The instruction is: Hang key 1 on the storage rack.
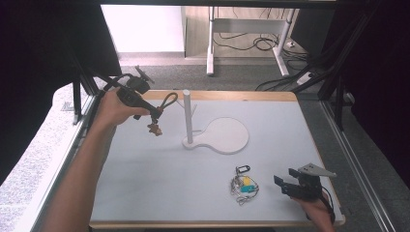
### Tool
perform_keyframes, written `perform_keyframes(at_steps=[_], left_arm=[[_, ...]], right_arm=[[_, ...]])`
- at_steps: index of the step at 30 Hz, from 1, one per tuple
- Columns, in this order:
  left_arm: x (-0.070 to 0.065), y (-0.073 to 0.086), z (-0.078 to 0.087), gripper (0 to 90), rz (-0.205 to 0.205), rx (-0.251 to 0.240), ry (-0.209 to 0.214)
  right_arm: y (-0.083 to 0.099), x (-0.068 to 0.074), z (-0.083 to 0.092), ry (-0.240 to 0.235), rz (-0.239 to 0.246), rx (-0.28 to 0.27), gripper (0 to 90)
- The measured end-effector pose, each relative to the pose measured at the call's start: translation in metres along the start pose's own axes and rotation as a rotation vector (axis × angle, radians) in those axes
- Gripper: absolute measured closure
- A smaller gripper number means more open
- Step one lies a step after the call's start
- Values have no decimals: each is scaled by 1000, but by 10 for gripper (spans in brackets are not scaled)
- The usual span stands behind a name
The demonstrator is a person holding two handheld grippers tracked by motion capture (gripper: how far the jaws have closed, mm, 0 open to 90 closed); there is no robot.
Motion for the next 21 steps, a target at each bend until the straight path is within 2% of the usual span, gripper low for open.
perform_keyframes(at_steps=[7, 12, 21], left_arm=[[2, -4, -6, 669, -6, 12, 7], [5, -4, -12, 670, -10, 29, -5], [0, -4, -22, 669, -23, 52, -6]], right_arm=[[5, 0, 4, 12, -4, 9, 293], [6, 0, 6, 12, -10, 5, 293], [6, 1, 4, 11, -2, 12, 294]])
Point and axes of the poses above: each handheld gripper's, and its own axes: z roughly backward along the jaws, y roughly out of its underside, x roughly to its left, the point moved 9 cm from there along -z, roughly forward along the jaws, and after that the axes turned 14 degrees about z, right-handed, at the moved point
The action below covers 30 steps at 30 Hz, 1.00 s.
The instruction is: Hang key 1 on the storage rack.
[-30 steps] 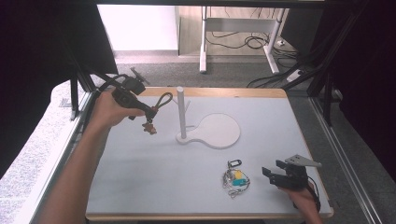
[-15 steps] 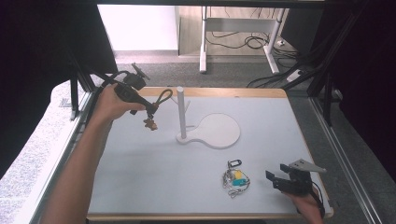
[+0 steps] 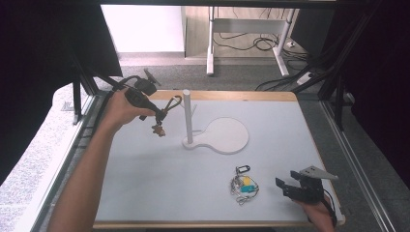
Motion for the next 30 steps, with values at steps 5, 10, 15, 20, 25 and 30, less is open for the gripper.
perform_keyframes(at_steps=[5, 10, 15, 20, 25, 30], left_arm=[[-6, 0, -9, 668, -15, 17, -4], [-6, 2, -19, 665, -18, 33, -13], [-6, 4, -24, 659, -16, 27, -12], [-5, 6, -27, 620, -18, 20, -20], [-7, 14, -27, 569, -28, 0, -13], [-11, 25, -26, 517, -36, -33, -9]], right_arm=[[0, 0, 0, 1, 0, 0, 294], [0, -1, 0, 4, -1, 1, 294], [-1, 0, 0, -3, 5, -11, 291], [-1, 0, 0, -1, 9, -12, 289], [-1, -1, 0, 7, 10, -9, 284], [-1, 0, 0, 8, 13, -11, 283]])
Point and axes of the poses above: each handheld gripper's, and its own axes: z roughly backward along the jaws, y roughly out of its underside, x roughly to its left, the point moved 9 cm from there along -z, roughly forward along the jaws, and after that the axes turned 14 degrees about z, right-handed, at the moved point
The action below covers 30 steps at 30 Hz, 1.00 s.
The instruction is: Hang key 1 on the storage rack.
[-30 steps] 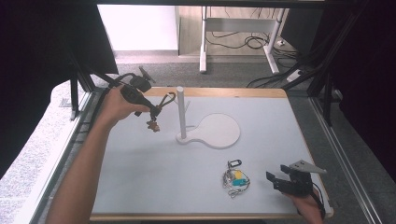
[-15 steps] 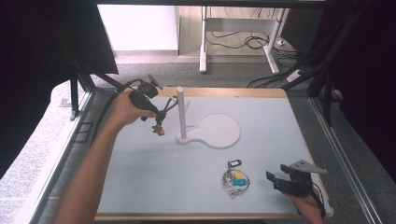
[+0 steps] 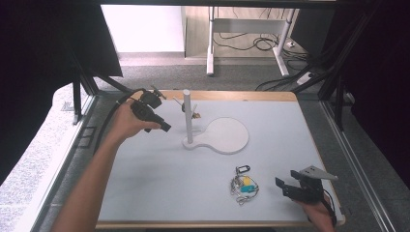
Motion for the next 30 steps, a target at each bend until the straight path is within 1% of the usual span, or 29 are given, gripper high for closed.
perform_keyframes(at_steps=[2, 3, 5, 6, 7, 8, 9, 10, 11, 12, 13, 14, 16, 20, 21, 22, 23, 24, 25, 27, 28, 30], left_arm=[[-6, 6, 0, 505, 6, -38, 29], [-8, 12, 0, 498, -1, -51, 33], [-11, 19, -1, 487, -15, -68, 22], [-13, 24, -2, 485, -18, -76, 26], [-18, 34, -5, 485, -31, -89, 36], [-18, 34, -5, 485, -31, -89, 36], [-22, 44, -8, 486, -48, -97, 44], [-23, 49, -10, 486, -50, -100, 48], [-23, 49, -10, 487, -50, -100, 48], [-24, 54, -12, 487, -54, -105, 46], [-26, 65, -17, 487, -49, -109, 44], [-26, 65, -17, 487, -49, -109, 44], [-29, 76, -24, 487, -51, -116, 56], [-29, 94, -35, 486, -54, -116, 45], [-32, 101, -39, 484, -54, -113, 52], [-32, 101, -39, 483, -54, -113, 52], [-36, 107, -42, 483, -58, -119, 59], [-36, 107, -42, 482, -58, -119, 59], [-38, 113, -45, 481, -59, -124, 49], [-39, 116, -46, 481, -55, -128, 50], [-41, 120, -48, 481, -52, -132, 53], [-42, 126, -52, 481, -54, -129, 37]], right_arm=[[0, 0, 0, -1, 4, 1, 283], [0, 1, 0, 0, 4, 0, 283], [-1, 1, 0, -1, 6, 1, 282], [-1, 1, 0, 0, 6, 0, 282], [-2, 2, 0, -1, 7, -1, 281], [-2, 3, -1, -1, 10, -5, 280], [-3, 3, 0, -2, 13, -6, 279], [-3, 3, 0, -5, 17, -6, 279], [-4, 4, 0, -8, 17, -7, 279], [-4, 4, 0, -8, 17, -7, 279], [-4, 4, 0, -13, 23, -11, 280], [-4, 4, 0, -13, 23, -11, 280], [-5, 5, 0, -18, 26, -16, 280], [-7, 7, 1, -22, 39, -17, 282], [-7, 7, 1, -25, 38, -15, 282], [-7, 8, 1, -26, 38, -17, 284], [-8, 8, 1, -27, 36, -18, 285], [-8, 8, 1, -27, 36, -18, 285], [-9, 9, 0, -27, 42, -17, 288], [-9, 10, 0, -29, 47, -15, 288], [-9, 11, 0, -31, 50, -13, 288], [-9, 13, -1, -36, 57, -11, 289]])
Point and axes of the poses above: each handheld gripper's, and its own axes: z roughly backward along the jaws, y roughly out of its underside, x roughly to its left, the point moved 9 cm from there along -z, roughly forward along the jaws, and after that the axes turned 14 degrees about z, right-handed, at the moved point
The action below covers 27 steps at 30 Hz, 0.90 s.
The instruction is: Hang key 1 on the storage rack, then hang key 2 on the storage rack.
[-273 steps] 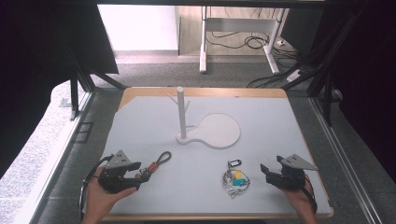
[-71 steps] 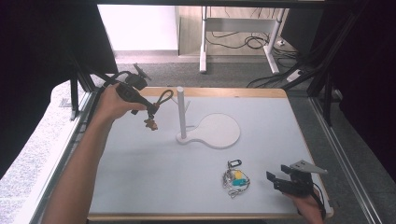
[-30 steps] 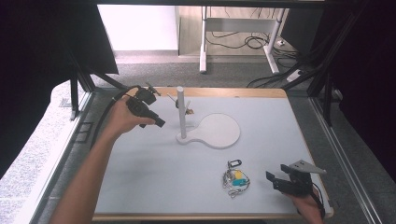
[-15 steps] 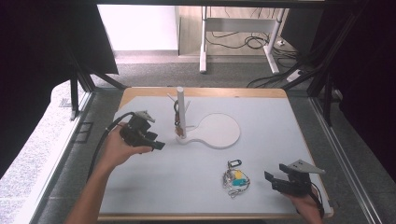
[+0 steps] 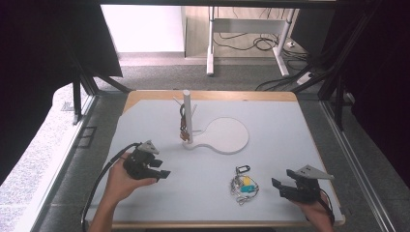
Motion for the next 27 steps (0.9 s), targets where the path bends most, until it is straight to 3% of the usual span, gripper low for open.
perform_keyframes(at_steps=[6, 12, 14, 20, 26, 27], left_arm=[[-4, 16, -8, 482, -7, 13, -11], [-4, 23, -10, 481, 12, -10, 17], [-3, 26, -11, 476, 1, 9, 3], [-3, 28, -6, 471, 17, -15, 12], [4, 33, -1, 470, 37, -29, 15], [6, 35, 1, 470, 35, -24, 4]], right_arm=[[-3, 2, -1, 1, 12, -2, 295], [-8, 5, -3, -3, 27, -5, 298], [-9, 5, -5, -4, 35, -3, 299], [-16, 9, -7, -11, 70, -3, 315], [-23, 16, -6, -59, 117, 0, 387], [-27, 21, -6, -94, 134, 7, 420]])
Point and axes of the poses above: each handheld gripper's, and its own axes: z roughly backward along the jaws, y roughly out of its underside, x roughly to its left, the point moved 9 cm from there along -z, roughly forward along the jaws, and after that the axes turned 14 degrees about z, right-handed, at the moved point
